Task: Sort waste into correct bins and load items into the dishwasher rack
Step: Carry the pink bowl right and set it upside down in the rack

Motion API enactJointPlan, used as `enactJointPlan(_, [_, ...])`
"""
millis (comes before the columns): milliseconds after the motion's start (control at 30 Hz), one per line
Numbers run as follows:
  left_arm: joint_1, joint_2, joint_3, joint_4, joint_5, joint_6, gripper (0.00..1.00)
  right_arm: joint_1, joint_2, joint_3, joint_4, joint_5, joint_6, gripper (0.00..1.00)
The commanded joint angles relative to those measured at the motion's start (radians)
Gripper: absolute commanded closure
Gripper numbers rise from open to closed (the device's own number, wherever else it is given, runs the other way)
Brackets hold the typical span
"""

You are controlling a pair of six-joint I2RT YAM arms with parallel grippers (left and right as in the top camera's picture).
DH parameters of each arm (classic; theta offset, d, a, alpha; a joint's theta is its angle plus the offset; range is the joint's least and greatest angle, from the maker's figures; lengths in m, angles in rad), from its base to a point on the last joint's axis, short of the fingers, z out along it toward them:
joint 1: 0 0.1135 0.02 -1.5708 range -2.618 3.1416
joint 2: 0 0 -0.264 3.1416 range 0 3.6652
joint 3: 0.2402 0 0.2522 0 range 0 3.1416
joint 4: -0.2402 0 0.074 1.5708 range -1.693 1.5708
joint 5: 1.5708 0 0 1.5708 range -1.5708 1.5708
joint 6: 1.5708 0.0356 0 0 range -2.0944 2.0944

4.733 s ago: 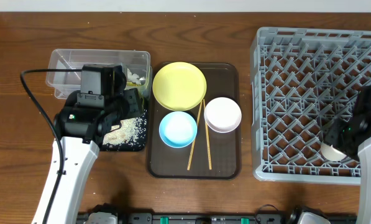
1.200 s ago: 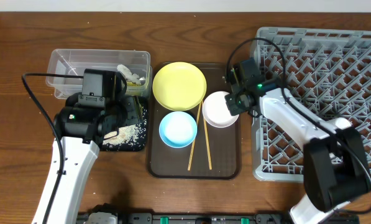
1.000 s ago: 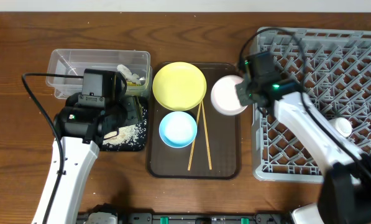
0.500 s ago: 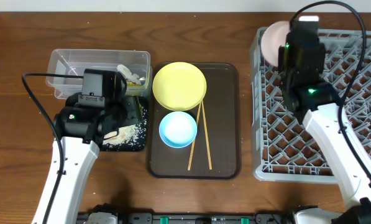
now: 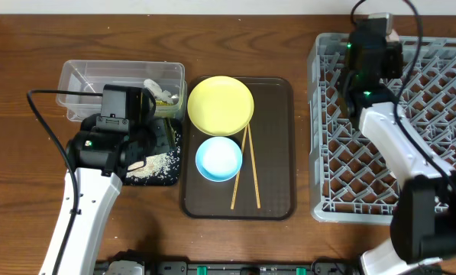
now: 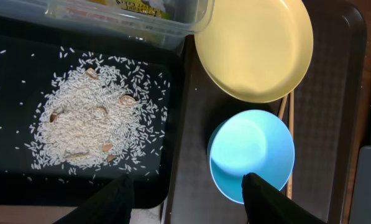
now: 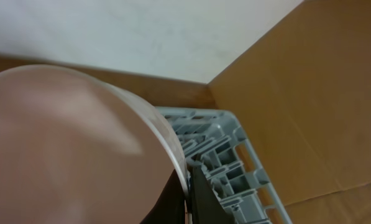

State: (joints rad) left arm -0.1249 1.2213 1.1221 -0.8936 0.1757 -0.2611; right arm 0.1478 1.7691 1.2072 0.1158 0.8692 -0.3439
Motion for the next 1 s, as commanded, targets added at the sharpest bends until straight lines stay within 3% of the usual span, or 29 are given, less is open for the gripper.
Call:
enactJointPlan(0, [0.004, 0.0, -0.005, -0.003, -0.015, 0.006, 0.41, 0.002, 0.042, 0.01, 0.017, 0.032, -0.031, 0.99])
enactJointPlan(433, [0.004, 0.0, -0.005, -0.006, -0.011, 0.006, 0.41, 0.051, 0.118, 0.01, 0.035, 0.018, -0.031, 0.99])
enactJointPlan(967, [0.004, 0.0, -0.005, -0.008, -0.011, 0.006, 0.41, 0.135, 0.124, 0.01, -0.215, 0.013, 0.114, 0.96])
